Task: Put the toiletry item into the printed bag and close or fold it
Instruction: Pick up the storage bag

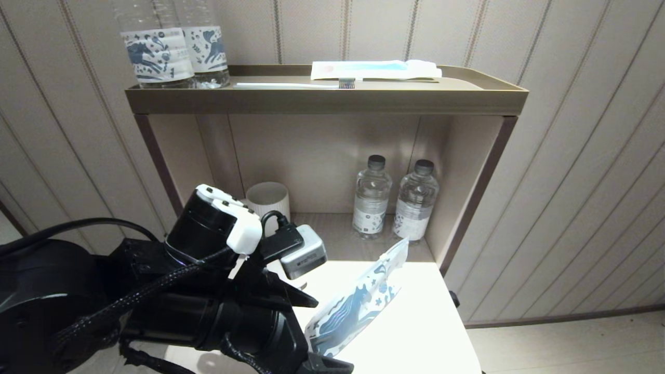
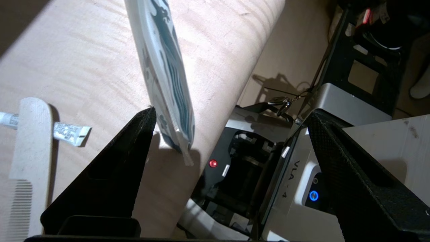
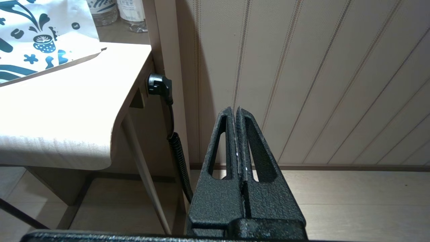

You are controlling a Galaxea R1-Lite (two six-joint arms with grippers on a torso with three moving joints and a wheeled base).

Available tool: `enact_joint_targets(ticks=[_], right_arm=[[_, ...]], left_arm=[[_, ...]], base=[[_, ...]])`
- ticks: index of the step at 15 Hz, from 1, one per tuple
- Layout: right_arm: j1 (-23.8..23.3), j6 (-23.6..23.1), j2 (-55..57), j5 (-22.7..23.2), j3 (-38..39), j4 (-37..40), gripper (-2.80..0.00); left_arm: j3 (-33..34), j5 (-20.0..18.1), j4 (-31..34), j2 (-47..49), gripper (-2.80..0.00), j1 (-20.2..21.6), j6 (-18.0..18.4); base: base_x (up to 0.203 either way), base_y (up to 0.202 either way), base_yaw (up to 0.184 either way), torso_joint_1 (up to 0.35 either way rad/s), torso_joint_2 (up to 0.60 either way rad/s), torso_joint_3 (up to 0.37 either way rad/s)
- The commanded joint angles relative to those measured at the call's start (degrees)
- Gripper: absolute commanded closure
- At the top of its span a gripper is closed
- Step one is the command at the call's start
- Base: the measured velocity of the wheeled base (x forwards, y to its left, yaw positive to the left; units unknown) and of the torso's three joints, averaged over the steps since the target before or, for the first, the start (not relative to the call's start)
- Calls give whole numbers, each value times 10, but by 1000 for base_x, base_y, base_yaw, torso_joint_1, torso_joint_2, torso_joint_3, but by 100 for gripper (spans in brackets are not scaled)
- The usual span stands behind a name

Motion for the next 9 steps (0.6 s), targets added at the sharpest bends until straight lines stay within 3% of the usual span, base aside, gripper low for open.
enact_joint_targets(ticks=[1, 9], right_arm=[[1, 0, 0, 0, 0, 0, 0], [1, 0, 0, 0, 0, 0, 0]], left_arm=[[-5, -4, 0, 20, -280, -5, 0], [-55, -12, -1, 92, -280, -21, 0]], base=[[0, 0, 0, 0, 0, 0], [0, 0, 0, 0, 0, 0]])
